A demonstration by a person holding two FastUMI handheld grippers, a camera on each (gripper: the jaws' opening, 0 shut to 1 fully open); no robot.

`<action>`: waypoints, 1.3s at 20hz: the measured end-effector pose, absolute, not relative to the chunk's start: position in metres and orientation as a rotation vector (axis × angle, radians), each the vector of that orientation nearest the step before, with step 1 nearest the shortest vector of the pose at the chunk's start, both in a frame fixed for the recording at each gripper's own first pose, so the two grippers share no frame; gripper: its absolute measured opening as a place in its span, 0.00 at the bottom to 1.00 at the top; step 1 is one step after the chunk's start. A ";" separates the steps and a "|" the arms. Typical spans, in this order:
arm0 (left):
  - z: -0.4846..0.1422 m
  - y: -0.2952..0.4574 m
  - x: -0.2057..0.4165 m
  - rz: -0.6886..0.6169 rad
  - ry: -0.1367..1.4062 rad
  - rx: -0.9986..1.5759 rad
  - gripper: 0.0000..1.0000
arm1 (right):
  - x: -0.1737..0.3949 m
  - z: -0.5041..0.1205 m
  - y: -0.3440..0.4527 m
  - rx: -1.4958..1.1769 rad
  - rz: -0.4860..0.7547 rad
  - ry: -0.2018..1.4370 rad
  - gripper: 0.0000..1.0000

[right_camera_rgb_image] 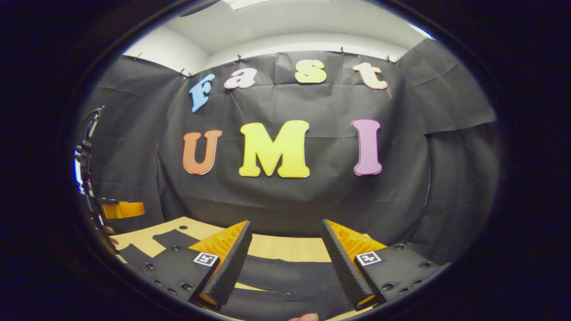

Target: Grasp the waist and the cuffs of the jeans and fold them to make the two legs overlap; first hold the waist and fold one-third of the jeans toward the cuffs, then hold the cuffs and fold the remaining one-third in the same direction to finish folding.

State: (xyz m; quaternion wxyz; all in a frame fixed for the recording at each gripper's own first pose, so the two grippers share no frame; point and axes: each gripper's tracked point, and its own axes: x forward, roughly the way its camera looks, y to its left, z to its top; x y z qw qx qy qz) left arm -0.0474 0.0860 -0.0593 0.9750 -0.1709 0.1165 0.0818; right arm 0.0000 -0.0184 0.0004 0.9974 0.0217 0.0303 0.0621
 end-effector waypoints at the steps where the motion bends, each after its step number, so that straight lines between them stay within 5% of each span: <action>1: -0.073 0.092 -0.058 0.179 0.280 -0.434 0.97 | 0.003 -0.001 -0.026 0.044 0.110 0.063 0.96; 7: -0.178 0.178 -0.154 0.449 0.553 -0.957 0.98 | 0.008 -0.012 -0.064 0.022 0.037 0.088 0.94; 14: -0.241 0.223 -0.255 0.742 0.679 -1.356 0.98 | 0.005 -0.037 -0.113 0.033 -0.054 0.172 0.94; 26: -0.265 0.248 -0.237 0.788 0.618 -1.533 0.98 | -0.003 -0.055 -0.179 0.069 -0.202 0.236 0.96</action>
